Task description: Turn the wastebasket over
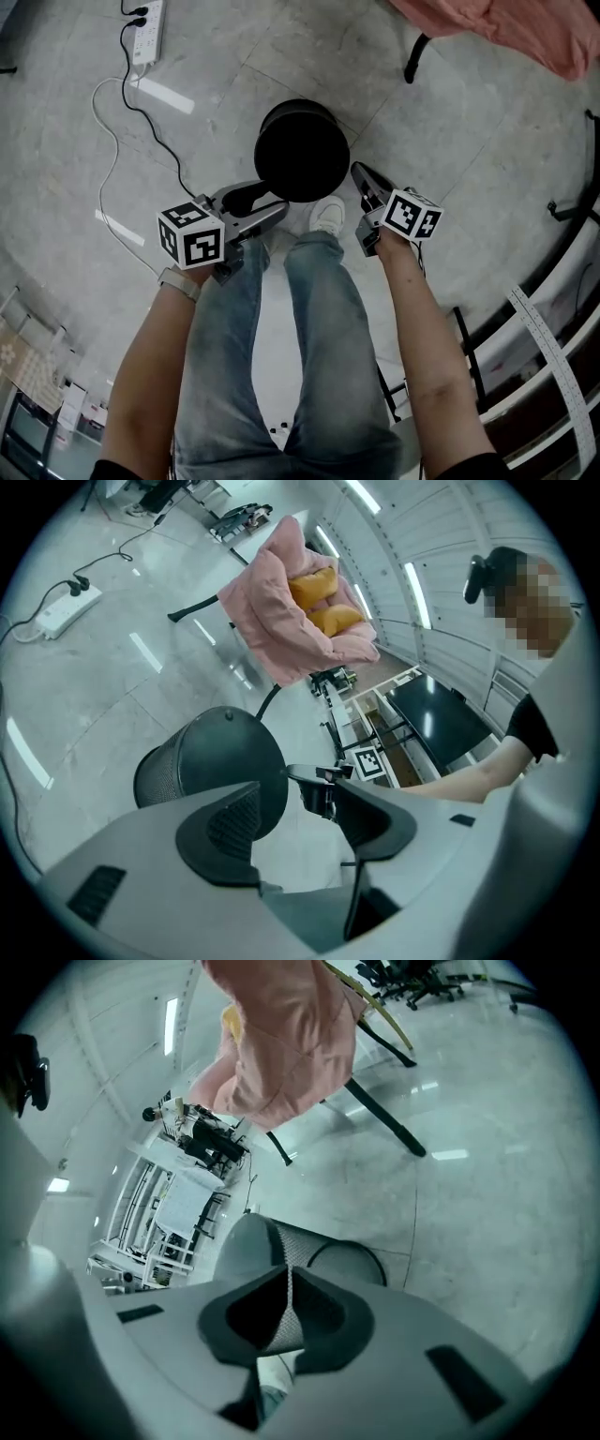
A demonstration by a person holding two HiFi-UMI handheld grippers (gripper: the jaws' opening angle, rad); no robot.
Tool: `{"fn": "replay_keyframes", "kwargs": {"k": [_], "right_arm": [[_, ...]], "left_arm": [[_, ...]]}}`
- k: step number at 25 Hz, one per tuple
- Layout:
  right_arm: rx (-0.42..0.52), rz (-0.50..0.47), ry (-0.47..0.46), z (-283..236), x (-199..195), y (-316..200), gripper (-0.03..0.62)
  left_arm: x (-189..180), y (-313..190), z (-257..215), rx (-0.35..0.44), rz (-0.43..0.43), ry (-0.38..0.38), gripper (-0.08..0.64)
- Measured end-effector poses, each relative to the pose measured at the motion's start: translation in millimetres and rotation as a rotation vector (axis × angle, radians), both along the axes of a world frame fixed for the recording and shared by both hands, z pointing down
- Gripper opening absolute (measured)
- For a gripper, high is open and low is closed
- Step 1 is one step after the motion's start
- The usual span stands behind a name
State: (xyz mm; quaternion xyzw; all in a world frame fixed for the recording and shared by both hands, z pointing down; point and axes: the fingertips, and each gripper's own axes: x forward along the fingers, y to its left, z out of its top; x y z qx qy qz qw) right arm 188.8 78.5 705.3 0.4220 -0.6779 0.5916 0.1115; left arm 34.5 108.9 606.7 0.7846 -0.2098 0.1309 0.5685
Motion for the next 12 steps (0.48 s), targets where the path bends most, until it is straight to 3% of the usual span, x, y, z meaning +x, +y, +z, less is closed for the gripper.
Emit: {"fn": "replay_keyframes", "kwargs": {"k": [5,12], "right_arm": [[0.124,-0.023,0.033,-76,-21,-6,0.011],[0.226,-0.068,0.068,-206,-63,2,0.011]], "left_arm": [[-10,3,-49,0.065,0.005,-0.032,0.196],[-28,11,-158,0.126,-0.048,-0.055,0.032]]}}
